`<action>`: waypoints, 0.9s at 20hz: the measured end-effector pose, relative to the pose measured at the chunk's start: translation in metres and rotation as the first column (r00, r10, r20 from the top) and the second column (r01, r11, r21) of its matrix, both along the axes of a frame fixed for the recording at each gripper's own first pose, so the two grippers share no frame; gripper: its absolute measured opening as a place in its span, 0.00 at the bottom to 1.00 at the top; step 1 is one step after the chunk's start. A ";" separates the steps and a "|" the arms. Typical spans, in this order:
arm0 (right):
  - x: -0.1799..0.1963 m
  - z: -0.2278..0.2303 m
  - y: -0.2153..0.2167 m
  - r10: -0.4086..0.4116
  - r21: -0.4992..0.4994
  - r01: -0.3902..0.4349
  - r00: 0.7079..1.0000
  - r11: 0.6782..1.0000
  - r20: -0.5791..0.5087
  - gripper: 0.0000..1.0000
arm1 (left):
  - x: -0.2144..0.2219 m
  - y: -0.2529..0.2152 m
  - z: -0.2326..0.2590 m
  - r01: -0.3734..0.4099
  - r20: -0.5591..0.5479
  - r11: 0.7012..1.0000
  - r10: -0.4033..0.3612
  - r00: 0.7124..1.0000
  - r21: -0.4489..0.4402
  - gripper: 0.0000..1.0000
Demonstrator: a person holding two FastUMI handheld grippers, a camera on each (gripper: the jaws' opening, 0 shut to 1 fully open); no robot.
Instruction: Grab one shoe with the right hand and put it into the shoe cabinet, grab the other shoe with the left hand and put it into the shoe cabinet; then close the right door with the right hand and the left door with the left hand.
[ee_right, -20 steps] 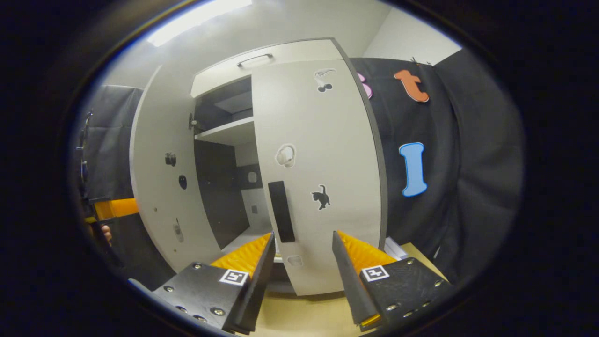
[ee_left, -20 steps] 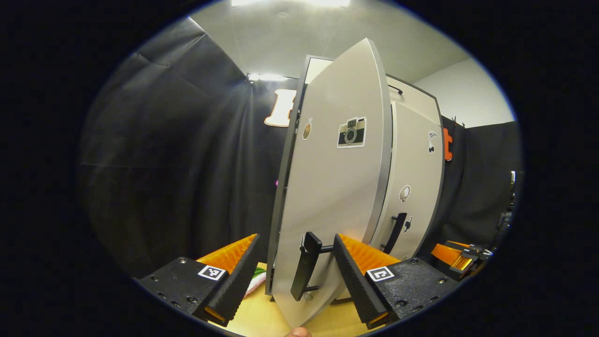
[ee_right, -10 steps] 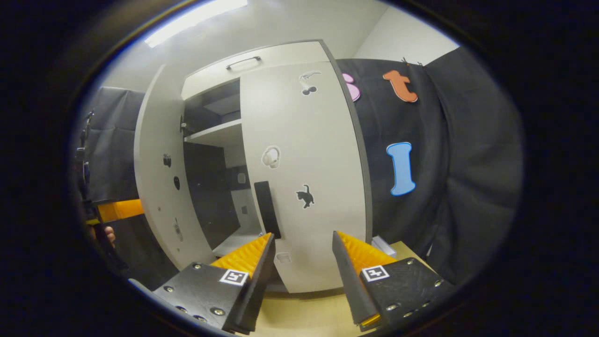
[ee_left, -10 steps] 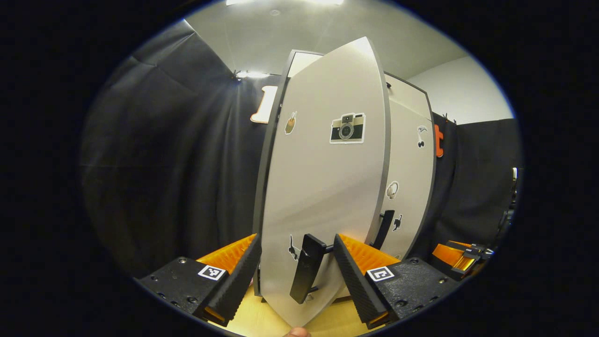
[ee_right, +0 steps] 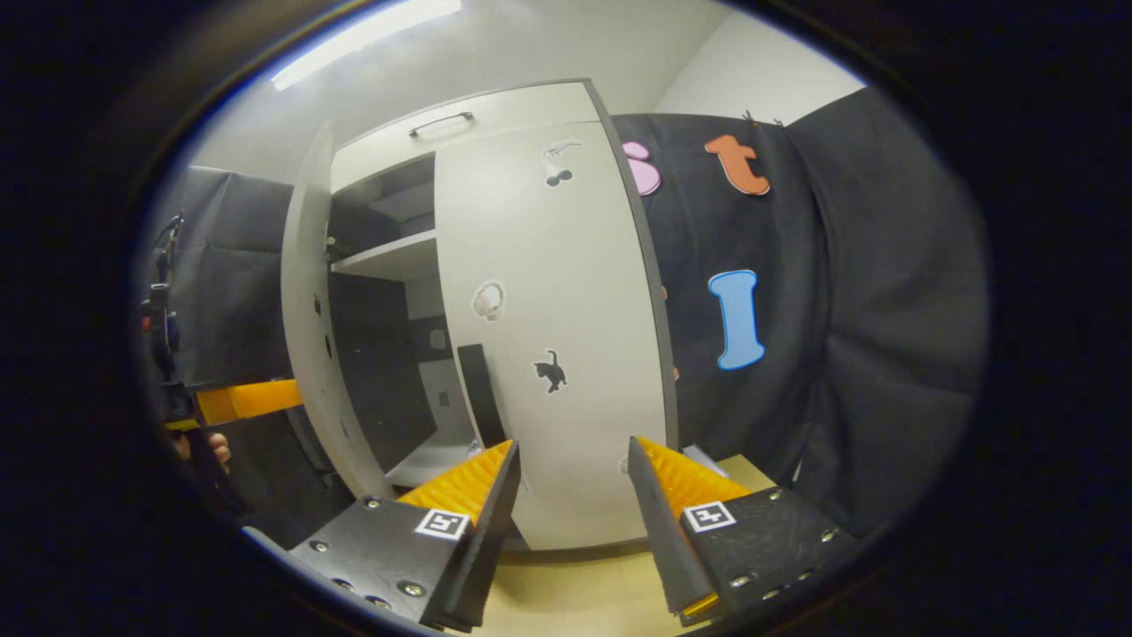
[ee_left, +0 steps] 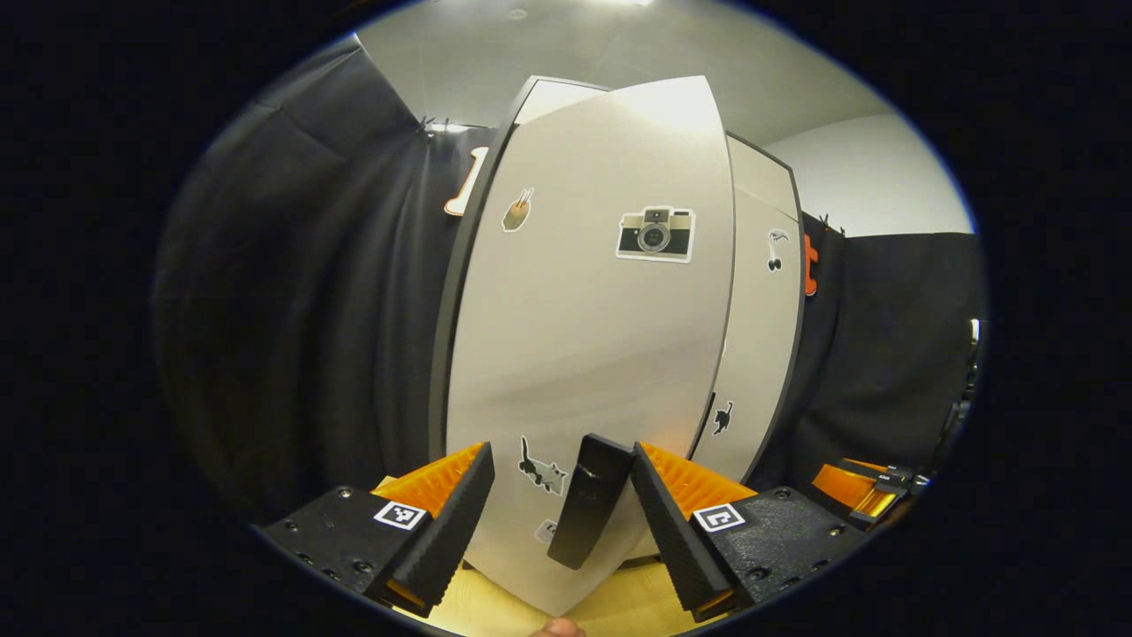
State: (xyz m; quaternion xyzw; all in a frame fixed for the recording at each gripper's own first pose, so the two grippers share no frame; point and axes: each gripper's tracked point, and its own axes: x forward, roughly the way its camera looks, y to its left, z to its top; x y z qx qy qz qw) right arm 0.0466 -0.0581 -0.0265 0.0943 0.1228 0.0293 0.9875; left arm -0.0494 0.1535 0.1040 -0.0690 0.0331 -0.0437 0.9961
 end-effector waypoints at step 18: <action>-0.007 0.001 -0.023 -0.035 0.007 0.035 0.999 0.999 0.002 0.73 | 0.013 -0.024 -0.012 0.033 -0.019 0.999 -0.033 0.999 0.009 0.95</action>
